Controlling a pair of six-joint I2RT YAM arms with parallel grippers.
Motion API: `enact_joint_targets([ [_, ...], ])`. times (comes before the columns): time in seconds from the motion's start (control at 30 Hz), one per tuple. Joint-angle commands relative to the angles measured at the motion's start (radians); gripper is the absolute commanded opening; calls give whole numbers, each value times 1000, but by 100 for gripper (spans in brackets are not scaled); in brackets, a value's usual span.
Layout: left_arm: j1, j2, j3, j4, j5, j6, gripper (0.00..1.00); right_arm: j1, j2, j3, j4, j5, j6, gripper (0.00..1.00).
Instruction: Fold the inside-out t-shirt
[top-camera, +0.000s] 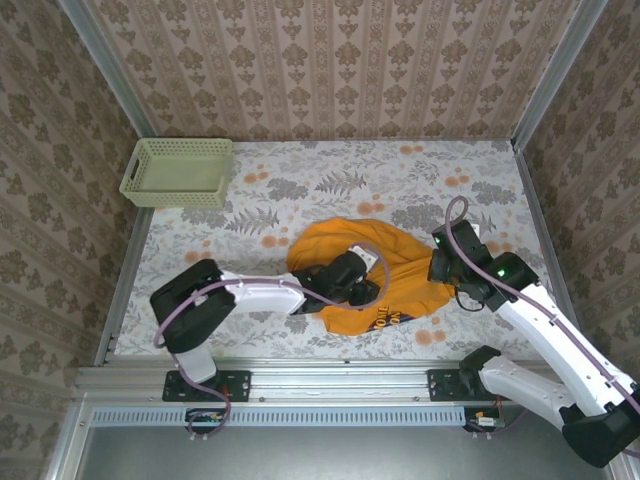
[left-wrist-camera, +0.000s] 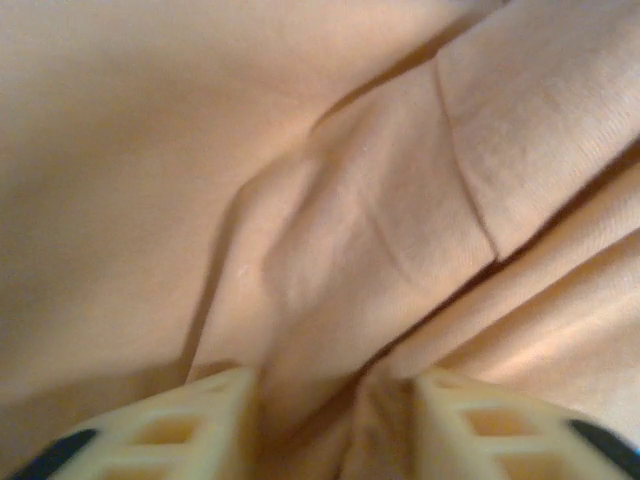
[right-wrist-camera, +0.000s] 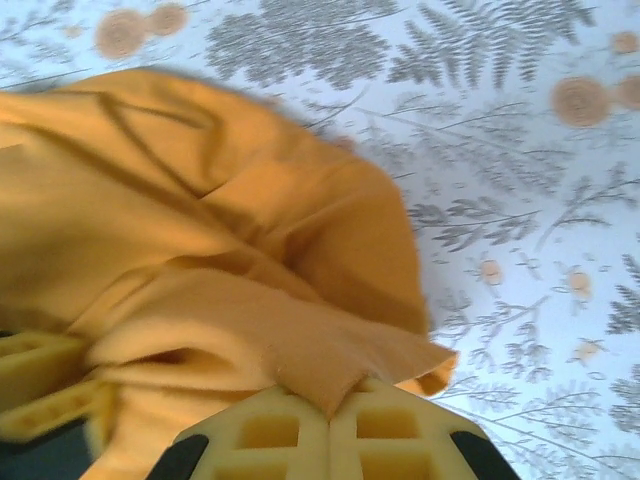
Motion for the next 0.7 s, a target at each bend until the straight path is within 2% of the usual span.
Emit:
enact_joint_targets([
  [0.0, 3, -128, -48, -77, -43, 18, 55, -31, 9, -1, -60, 175, 32, 0],
  [0.1, 46, -213, -77, -179, -102, 18, 64, -63, 40, -22, -55, 214, 40, 0],
  [0.23, 188, -270, -102, -344, -152, -21, 76, -68, 88, -44, -8, 196, 30, 0],
  [0.33, 315, -245, -102, -427, -147, -53, 83, -70, 103, -54, 11, 196, 33, 0],
  [0.43, 412, -207, -117, -383, -51, -69, 87, -71, 106, -62, 21, 199, 33, 0],
  [0.5, 434, -177, -115, -322, 29, -72, 85, -70, 107, -65, 29, 190, 30, 0],
  [0.57, 434, -137, -97, -283, 87, -77, 77, -71, 108, -71, 36, 182, 27, 0],
  [0.6, 436, -117, -92, -262, 123, -83, 72, -71, 107, -75, 41, 178, 23, 0],
  [0.67, 453, -90, -84, -233, 172, -97, 54, -71, 109, -80, 55, 168, 16, 0],
])
